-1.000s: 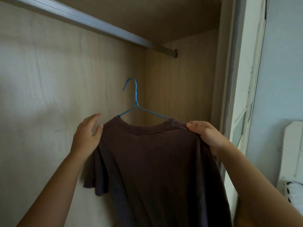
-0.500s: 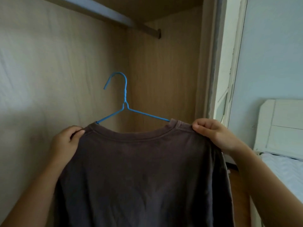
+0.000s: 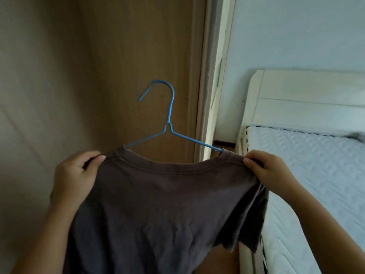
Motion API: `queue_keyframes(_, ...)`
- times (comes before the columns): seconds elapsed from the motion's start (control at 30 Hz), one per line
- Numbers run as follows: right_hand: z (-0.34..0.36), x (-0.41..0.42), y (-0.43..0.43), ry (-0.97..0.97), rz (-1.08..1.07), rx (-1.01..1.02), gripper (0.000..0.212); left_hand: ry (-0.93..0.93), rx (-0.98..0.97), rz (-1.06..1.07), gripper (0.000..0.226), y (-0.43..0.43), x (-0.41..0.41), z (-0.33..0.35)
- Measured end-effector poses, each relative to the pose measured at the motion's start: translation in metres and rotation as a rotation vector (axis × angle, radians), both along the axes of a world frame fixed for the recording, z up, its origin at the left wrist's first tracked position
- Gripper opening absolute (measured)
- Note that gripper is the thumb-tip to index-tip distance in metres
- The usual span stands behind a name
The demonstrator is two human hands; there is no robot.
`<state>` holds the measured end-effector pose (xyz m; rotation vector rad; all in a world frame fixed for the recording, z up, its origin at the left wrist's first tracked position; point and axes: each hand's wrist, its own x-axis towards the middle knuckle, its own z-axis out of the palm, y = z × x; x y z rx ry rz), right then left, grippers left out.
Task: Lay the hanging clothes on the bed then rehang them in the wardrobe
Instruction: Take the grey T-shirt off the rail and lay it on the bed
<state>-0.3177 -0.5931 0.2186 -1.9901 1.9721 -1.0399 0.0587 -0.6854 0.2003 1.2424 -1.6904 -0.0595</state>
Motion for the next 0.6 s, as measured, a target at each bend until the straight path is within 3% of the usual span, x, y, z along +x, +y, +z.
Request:
queue_keyframes(0.07, -0.016, -0.017, 0.027, 0.001, -0.087, 0.046, 0.019, -0.03, 0.012, -0.101, 0.041, 0.004, -0.025, -0.009)
queue_keyframes(0.27, -0.053, -0.06, 0.117, -0.032, -0.346, 0.177, 0.019, -0.153, 0.054, -0.288, 0.02, 0.03, -0.101, -0.029)
queue_keyframes(0.6, -0.105, -0.097, 0.309, -0.21, -0.714, 0.29, 0.028, -0.159, 0.312, -0.654, 0.003, 0.129, -0.21, -0.074)
